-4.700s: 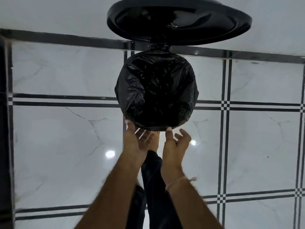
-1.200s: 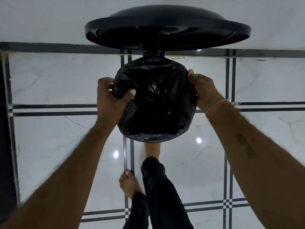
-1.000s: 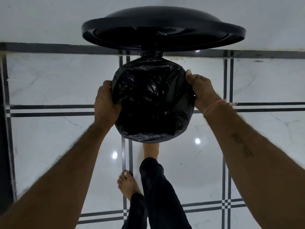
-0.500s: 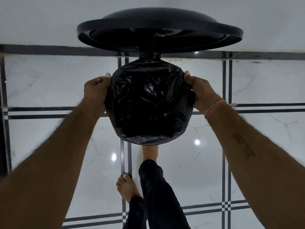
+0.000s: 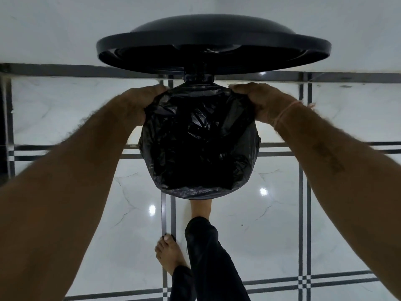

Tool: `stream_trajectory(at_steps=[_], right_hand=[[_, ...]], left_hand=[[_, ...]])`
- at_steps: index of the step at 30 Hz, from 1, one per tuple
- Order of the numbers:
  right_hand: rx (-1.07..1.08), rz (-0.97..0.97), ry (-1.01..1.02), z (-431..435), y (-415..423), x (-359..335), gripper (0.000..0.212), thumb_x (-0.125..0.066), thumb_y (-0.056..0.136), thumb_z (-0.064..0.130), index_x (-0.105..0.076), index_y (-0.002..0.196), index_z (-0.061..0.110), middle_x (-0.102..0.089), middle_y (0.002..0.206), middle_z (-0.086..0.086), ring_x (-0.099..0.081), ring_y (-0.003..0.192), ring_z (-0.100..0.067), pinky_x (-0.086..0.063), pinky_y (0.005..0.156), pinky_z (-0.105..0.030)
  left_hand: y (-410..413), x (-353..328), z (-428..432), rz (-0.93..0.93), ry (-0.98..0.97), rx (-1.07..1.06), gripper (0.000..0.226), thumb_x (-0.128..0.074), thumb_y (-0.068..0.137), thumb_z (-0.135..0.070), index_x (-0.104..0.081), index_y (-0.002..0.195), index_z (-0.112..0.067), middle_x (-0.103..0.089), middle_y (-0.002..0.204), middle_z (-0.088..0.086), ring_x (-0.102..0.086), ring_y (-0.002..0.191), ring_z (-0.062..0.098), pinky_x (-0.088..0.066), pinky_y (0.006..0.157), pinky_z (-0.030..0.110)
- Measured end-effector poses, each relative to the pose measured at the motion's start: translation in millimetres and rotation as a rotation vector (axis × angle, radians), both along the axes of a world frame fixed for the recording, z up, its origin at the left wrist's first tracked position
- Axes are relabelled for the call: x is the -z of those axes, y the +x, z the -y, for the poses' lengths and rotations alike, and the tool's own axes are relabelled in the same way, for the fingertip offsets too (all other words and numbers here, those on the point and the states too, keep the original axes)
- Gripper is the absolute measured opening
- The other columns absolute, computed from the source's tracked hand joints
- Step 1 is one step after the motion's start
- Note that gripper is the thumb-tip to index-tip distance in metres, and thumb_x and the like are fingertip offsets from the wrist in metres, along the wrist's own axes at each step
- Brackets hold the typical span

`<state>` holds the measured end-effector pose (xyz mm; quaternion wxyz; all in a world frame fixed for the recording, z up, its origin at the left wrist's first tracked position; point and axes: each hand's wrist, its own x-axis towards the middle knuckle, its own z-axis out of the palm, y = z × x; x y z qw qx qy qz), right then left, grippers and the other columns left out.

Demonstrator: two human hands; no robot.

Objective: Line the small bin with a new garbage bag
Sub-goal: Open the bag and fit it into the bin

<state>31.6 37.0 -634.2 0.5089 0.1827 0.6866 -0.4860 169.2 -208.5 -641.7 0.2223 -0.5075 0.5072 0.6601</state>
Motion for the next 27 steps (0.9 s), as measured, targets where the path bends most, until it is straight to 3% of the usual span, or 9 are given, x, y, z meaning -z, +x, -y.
stream_trajectory(at_steps=[4, 8, 12, 15, 18, 21, 23, 25, 27], right_hand=[[-0.111, -0.013, -0.046, 12, -9, 6, 0.021, -0.066, 0.101, 0.029, -0.071, 0.091, 0.011, -0.077, 0.08, -0.003, -0.074, 0.067, -0.013, -0.064, 0.072, -0.029], [-0.208, -0.093, -0.06, 14, -10, 5, 0.035, -0.071, 0.098, 0.028, -0.071, 0.122, 0.003, -0.076, 0.105, -0.011, -0.075, 0.084, -0.018, -0.064, 0.086, -0.032], [-0.197, -0.182, -0.055, 7, -9, 8, 0.058, -0.08, 0.089, 0.034, -0.067, 0.13, -0.006, -0.07, 0.129, -0.025, -0.072, 0.108, -0.033, -0.059, 0.101, -0.041], [-0.259, -0.205, -0.065, 2, -9, 8, 0.101, -0.091, 0.057, 0.061, -0.067, 0.124, -0.01, -0.074, 0.12, -0.026, -0.074, 0.111, -0.038, -0.06, 0.098, -0.043], [-0.347, -0.234, -0.064, 1, -7, 8, 0.123, -0.088, 0.043, 0.078, -0.064, 0.123, -0.013, -0.077, 0.116, -0.022, -0.075, 0.108, -0.035, -0.058, 0.103, -0.044], [-0.35, -0.272, -0.037, 1, -7, 9, 0.117, -0.085, 0.052, 0.079, -0.065, 0.121, -0.014, -0.077, 0.115, -0.023, -0.076, 0.107, -0.034, -0.057, 0.105, -0.046], [-0.334, -0.321, 0.009, 3, -4, 12, 0.098, -0.082, 0.055, 0.08, -0.071, 0.1, -0.006, -0.078, 0.107, -0.021, -0.077, 0.1, -0.034, -0.058, 0.102, -0.043], [-0.324, -0.418, 0.129, 5, 4, 10, 0.068, -0.075, 0.066, 0.082, -0.058, 0.067, 0.016, -0.067, 0.078, -0.013, -0.066, 0.076, -0.029, -0.053, 0.083, -0.032], [-0.295, -0.502, 0.262, 3, 15, 2, 0.062, -0.062, 0.087, 0.073, -0.042, 0.058, 0.022, -0.05, 0.064, -0.001, -0.048, 0.066, -0.022, -0.04, 0.07, -0.032]], left_hand=[[-6, 3, 5, 0.084, 0.079, 0.089, 0.028, -0.068, 0.096, -0.042, -0.069, 0.08, -0.019, -0.076, 0.082, 0.0, -0.073, 0.071, 0.016, -0.059, 0.071, 0.032], [-6, 2, 2, 0.066, 0.1, 0.085, 0.035, -0.066, 0.097, -0.046, -0.068, 0.079, -0.017, -0.076, 0.077, 0.002, -0.074, 0.058, 0.014, -0.059, 0.049, 0.025], [17, -1, 2, -0.132, 0.086, -0.026, 0.035, -0.062, 0.098, -0.049, -0.07, 0.094, -0.015, -0.076, 0.086, -0.001, -0.075, 0.078, 0.013, -0.061, 0.065, 0.025], [39, -2, 3, -0.173, 0.059, -0.008, 0.034, -0.06, 0.1, -0.047, -0.074, 0.107, -0.017, -0.075, 0.1, -0.003, -0.07, 0.099, 0.016, -0.056, 0.084, 0.029], [39, -7, -1, -0.208, -0.002, 0.014, 0.032, -0.058, 0.103, -0.042, -0.076, 0.099, -0.016, -0.079, 0.094, -0.003, -0.075, 0.091, 0.012, -0.058, 0.079, 0.024], [36, -8, -4, -0.252, -0.111, -0.016, 0.028, -0.065, 0.1, -0.039, -0.071, 0.086, -0.015, -0.075, 0.081, -0.003, -0.071, 0.077, 0.013, -0.059, 0.075, 0.026], [39, -6, -6, -0.256, -0.18, -0.044, 0.029, -0.068, 0.097, -0.041, -0.066, 0.081, -0.017, -0.071, 0.076, -0.003, -0.066, 0.07, 0.012, -0.055, 0.068, 0.026], [47, -4, -9, -0.241, -0.233, -0.092, 0.029, -0.068, 0.098, -0.041, -0.066, 0.081, -0.017, -0.069, 0.075, -0.003, -0.064, 0.067, 0.01, -0.052, 0.064, 0.024], [58, -5, -12, -0.226, -0.22, -0.147, 0.023, -0.067, 0.099, -0.035, -0.07, 0.09, -0.015, -0.071, 0.081, -0.002, -0.068, 0.076, 0.014, -0.053, 0.066, 0.025]])
